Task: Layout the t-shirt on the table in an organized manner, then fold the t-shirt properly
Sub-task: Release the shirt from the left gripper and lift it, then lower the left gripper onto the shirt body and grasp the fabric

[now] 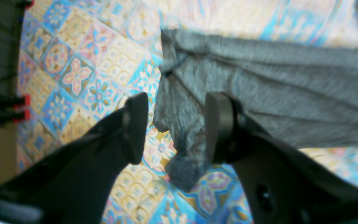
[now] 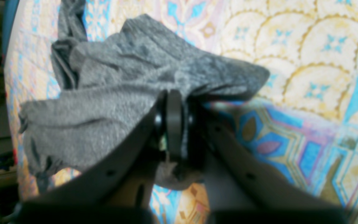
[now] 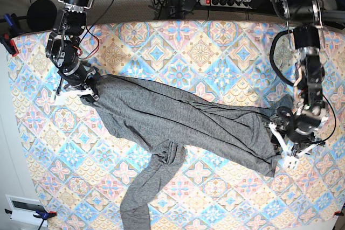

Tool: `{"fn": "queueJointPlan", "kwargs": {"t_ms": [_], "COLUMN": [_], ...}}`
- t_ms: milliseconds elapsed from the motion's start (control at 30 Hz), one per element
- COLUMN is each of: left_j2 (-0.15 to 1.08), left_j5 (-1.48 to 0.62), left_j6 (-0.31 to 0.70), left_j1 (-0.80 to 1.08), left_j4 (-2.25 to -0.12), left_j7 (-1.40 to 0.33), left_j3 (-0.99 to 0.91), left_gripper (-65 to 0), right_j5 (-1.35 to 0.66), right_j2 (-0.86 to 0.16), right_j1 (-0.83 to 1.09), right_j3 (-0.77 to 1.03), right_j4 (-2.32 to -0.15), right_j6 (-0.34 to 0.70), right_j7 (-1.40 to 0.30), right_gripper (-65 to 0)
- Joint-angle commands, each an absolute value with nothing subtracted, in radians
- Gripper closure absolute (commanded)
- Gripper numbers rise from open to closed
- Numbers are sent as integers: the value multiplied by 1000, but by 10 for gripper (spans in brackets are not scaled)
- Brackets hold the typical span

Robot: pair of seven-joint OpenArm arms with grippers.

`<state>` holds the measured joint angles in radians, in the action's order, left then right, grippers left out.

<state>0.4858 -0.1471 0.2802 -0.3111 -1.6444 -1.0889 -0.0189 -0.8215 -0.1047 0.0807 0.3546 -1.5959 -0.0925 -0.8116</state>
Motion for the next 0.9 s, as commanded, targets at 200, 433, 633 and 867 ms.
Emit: {"fn": "queueJointPlan", "kwargs": {"t_ms": [200,433,633,867], "left_j2": [584,671,671,665], "left_j5": [-137,-139,-139,-134], "left_j6": [282,285,406,427], "left_j1": [-369,-352,-352,-374], "left_j4": [-1486,-1419,-1351,-1349], "left_j7": [-1073,-1018,-1018,-1020], "left_j3": [203,321,321,383], "left_gripper": [-323,-329,-329,-329], "right_j5": [-839,-839,-839,-839], "right_j2": [-116,-116,-116,-116], "right_j1": [65,65,68,68], "right_j3": [357,357,357,357], "right_j4": [-1613,-1612,-1612,-1612], "right_j6": [-84,-84,-84,-84], "right_j7": [-796,-796,-796,-796], "right_gripper": [0,0,0,0]}}
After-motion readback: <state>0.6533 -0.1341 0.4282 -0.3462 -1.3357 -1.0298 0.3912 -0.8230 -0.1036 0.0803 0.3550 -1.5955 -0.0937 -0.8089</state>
